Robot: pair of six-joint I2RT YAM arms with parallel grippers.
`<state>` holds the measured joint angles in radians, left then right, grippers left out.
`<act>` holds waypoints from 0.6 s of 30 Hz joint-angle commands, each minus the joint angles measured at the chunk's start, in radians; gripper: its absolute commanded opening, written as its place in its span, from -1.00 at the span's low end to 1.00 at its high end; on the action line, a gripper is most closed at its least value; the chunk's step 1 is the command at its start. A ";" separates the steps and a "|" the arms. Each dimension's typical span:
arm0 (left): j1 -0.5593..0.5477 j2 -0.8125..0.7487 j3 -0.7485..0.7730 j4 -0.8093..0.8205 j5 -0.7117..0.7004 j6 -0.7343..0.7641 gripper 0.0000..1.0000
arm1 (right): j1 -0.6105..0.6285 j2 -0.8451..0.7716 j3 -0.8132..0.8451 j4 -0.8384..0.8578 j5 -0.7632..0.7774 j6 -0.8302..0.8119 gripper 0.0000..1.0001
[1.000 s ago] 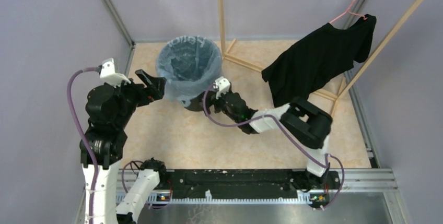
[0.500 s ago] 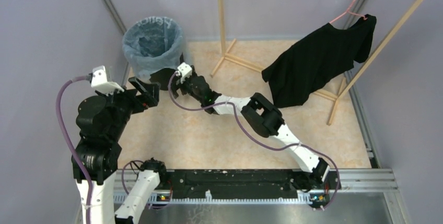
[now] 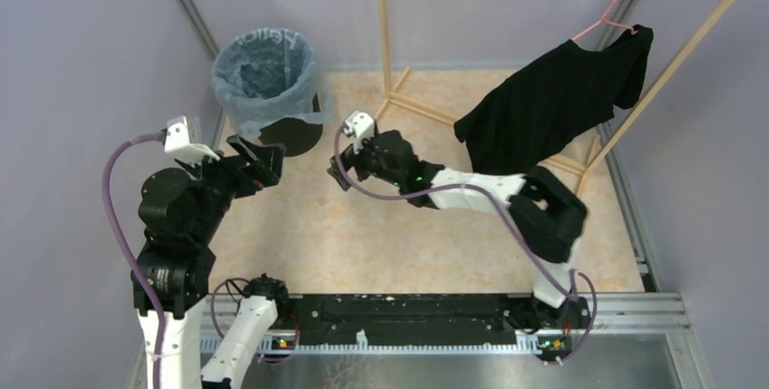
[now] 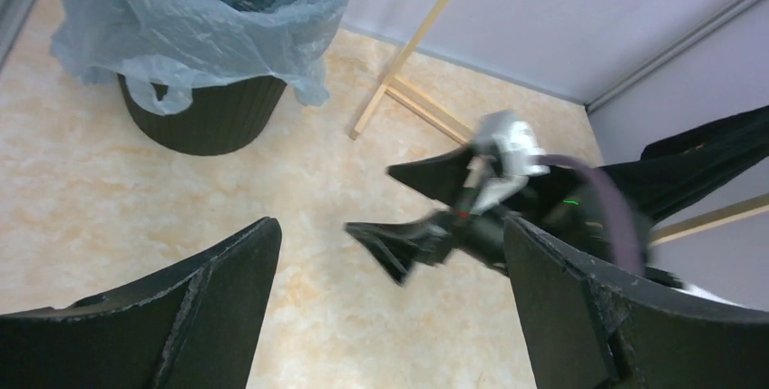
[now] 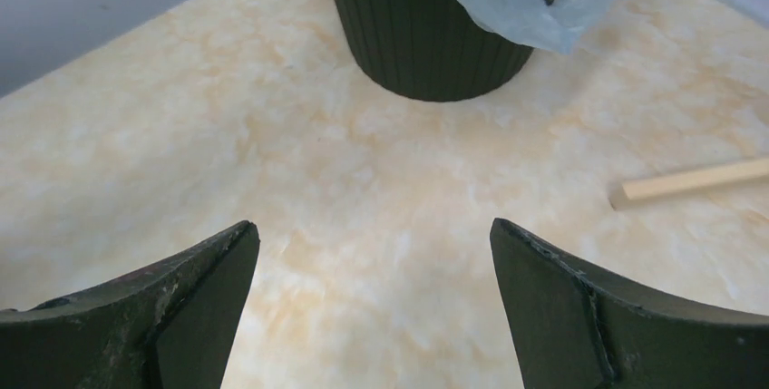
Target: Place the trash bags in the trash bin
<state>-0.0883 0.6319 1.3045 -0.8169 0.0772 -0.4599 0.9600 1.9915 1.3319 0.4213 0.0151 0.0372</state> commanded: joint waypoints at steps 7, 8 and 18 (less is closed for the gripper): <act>0.002 -0.006 -0.171 0.257 0.149 -0.142 0.97 | 0.007 -0.666 -0.383 -0.382 -0.062 0.199 0.97; 0.002 0.009 -0.164 0.264 0.160 -0.143 0.97 | 0.010 -0.714 -0.392 -0.413 -0.056 0.206 0.97; 0.002 0.042 0.012 0.210 0.086 -0.055 0.97 | 0.014 -1.029 -0.168 -0.657 0.257 0.036 0.97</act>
<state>-0.0875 0.6937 1.2366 -0.6537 0.1844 -0.5472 0.9668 1.0416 1.0214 -0.1871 0.1310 0.1673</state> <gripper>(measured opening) 0.985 0.985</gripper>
